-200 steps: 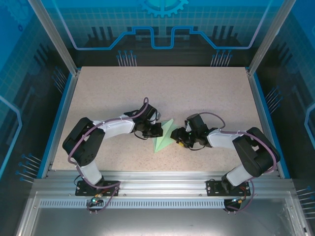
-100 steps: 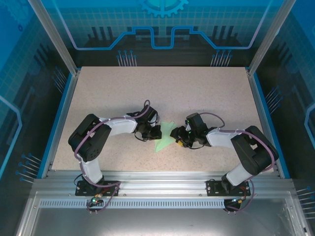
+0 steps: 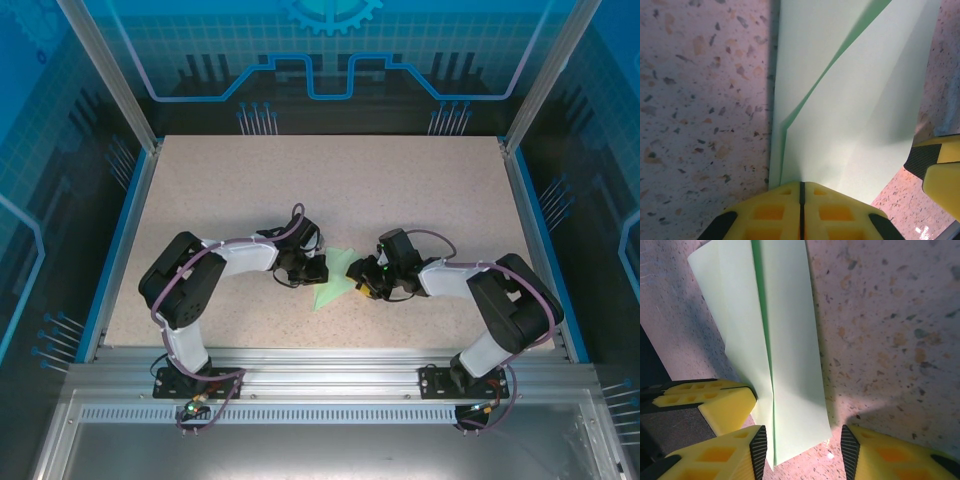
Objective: Fold a paper plane with a square sheet of paper (pick it up from the middle)
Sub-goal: Turn over the paper at the center of the table.
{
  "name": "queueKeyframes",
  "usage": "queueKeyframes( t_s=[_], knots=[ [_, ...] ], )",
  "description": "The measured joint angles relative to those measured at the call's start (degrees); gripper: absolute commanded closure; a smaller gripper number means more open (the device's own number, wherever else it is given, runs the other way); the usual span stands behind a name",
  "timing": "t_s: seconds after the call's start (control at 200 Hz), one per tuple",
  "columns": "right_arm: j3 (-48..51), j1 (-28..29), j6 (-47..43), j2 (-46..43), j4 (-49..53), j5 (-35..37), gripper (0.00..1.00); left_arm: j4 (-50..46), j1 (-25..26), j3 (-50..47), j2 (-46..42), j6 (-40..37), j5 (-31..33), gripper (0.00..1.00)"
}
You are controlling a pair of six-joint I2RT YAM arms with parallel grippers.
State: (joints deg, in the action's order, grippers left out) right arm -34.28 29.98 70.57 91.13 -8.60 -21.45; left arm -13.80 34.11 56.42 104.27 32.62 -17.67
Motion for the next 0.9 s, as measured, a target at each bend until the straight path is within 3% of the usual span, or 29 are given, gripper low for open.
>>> queueKeyframes(
  t_s=[0.565,0.9],
  knots=[
    [0.0,0.0,0.0,0.1,0.0,0.2,0.62,0.6,-0.1,-0.3,0.0,0.2,-0.4,0.90],
    [-0.7,0.7,-0.6,2.1,-8.6,-0.5,0.59,2.8,-0.3,-1.3,0.0,1.1,-2.5,0.90]
  ],
)
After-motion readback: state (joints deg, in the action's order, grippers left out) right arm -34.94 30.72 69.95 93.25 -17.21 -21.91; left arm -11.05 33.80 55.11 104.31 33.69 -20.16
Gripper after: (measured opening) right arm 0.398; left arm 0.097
